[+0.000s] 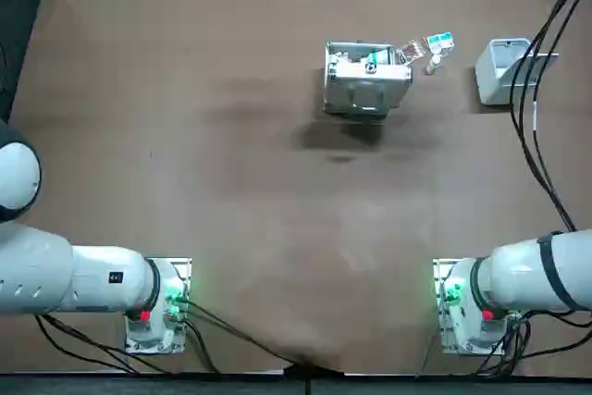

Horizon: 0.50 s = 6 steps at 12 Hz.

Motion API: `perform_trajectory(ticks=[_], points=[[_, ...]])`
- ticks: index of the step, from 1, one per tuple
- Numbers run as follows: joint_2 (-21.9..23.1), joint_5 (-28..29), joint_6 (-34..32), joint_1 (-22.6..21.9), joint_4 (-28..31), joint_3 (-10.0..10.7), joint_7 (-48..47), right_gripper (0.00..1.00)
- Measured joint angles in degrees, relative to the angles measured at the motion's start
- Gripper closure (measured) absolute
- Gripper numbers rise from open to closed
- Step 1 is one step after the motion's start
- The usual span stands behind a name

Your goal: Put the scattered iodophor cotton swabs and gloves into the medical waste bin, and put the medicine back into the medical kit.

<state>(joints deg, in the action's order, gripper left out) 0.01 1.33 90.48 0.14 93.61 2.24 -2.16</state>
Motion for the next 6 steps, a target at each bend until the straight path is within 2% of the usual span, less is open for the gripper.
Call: perform_trajectory(ticks=[6], points=[[-0.15, 0.02, 0.28, 0.00, 0.00, 0.00, 0.00, 0.00]])
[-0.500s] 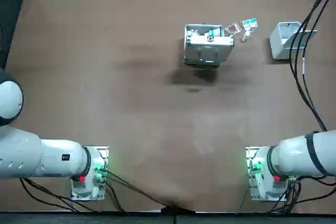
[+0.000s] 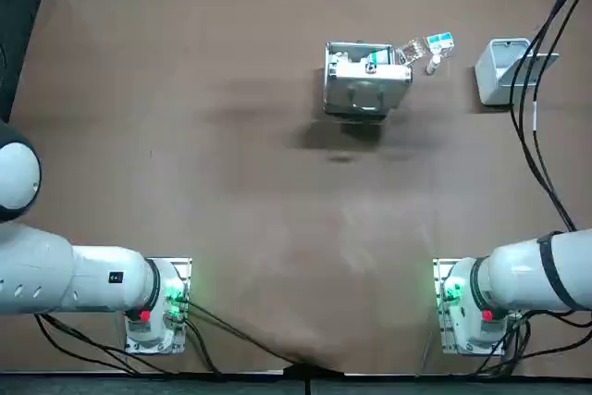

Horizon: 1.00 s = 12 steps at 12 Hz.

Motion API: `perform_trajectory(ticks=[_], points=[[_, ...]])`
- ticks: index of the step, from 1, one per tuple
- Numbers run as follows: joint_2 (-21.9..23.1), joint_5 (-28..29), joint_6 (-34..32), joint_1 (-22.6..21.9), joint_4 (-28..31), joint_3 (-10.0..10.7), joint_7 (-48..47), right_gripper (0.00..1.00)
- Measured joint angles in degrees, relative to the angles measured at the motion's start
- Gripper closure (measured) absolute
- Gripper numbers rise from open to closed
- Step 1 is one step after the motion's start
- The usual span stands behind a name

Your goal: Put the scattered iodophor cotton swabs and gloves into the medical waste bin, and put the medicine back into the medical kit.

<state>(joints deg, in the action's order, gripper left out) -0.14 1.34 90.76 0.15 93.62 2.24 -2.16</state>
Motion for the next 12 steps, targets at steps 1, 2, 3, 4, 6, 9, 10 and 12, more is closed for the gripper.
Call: perform_trajectory(ticks=[1, 2, 3, 4, 6, 9, 10, 12], points=[[-0.07, 0.01, 0.30, 0.00, 0.00, 0.00, 0.00, 0.00], [-0.34, 0.01, 0.65, -0.02, 0.02, -0.03, 0.00, 0.00], [-0.94, 0.01, 1.21, -0.08, 0.04, -0.11, 0.00, 0.00], [-1.96, 0.03, 2.90, -0.10, 0.06, -0.25, 0.00, 0.00], [-5.16, 0.03, 10.31, -0.21, 0.55, -0.53, 0.81, 0.00], [-12.87, 0.00, 21.85, -1.72, 1.04, -0.89, 6.06, 0.00], [-18.51, 0.01, 27.17, -2.70, 1.04, -1.05, 10.72, 0.00], [-23.31, 0.01, 31.55, -3.52, 0.95, -1.52, 15.99, 0.00]])
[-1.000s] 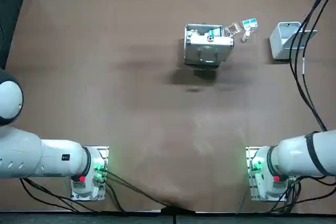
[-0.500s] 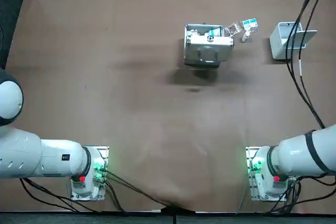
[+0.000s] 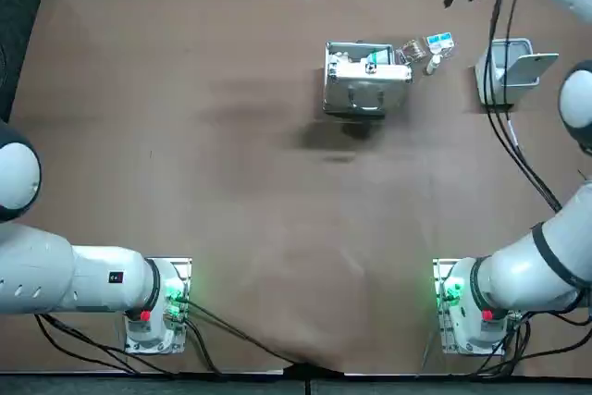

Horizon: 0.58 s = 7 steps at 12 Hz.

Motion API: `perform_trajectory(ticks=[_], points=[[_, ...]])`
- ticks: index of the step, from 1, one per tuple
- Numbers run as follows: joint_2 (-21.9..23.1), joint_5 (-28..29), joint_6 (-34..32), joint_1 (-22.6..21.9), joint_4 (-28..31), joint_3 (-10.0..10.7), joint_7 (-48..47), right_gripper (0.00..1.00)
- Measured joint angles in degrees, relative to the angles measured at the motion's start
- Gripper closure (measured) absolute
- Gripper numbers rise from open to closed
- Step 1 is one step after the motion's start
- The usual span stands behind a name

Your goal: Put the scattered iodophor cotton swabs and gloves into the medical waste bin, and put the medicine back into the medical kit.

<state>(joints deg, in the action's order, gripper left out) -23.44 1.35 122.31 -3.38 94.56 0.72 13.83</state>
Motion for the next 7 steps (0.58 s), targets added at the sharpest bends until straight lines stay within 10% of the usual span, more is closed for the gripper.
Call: perform_trajectory(ticks=[7], points=[[-10.08, -1.44, 7.05, -2.30, -1.62, -0.47, 13.96, 0.10]])
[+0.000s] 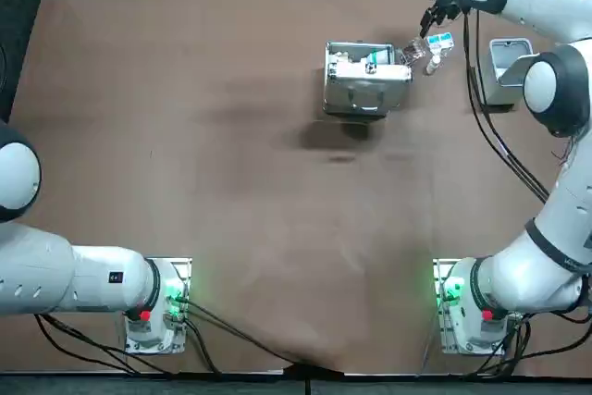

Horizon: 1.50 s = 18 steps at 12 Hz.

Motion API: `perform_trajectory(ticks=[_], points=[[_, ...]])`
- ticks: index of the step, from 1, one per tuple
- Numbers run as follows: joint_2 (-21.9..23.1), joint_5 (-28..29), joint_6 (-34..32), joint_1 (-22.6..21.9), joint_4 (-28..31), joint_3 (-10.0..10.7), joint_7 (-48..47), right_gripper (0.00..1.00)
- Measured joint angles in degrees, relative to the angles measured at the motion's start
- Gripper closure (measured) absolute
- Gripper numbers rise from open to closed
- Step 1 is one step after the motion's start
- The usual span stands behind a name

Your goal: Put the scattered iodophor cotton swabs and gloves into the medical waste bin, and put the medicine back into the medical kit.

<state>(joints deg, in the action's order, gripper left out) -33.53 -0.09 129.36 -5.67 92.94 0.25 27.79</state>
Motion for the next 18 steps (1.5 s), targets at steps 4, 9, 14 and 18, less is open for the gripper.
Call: perform_trajectory(ticks=[4, 9, 14, 18], points=[[-4.89, -4.49, 0.24, -0.10, -3.94, -0.01, 2.50, 0.21], [-9.93, -7.54, 1.46, -0.20, -6.97, 0.00, 2.79, 0.41], [-11.44, -10.01, 1.90, 0.53, -7.87, 0.12, 3.69, 0.57], [-11.90, -10.02, 1.90, 0.63, -7.90, 0.16, 4.03, 0.65]])
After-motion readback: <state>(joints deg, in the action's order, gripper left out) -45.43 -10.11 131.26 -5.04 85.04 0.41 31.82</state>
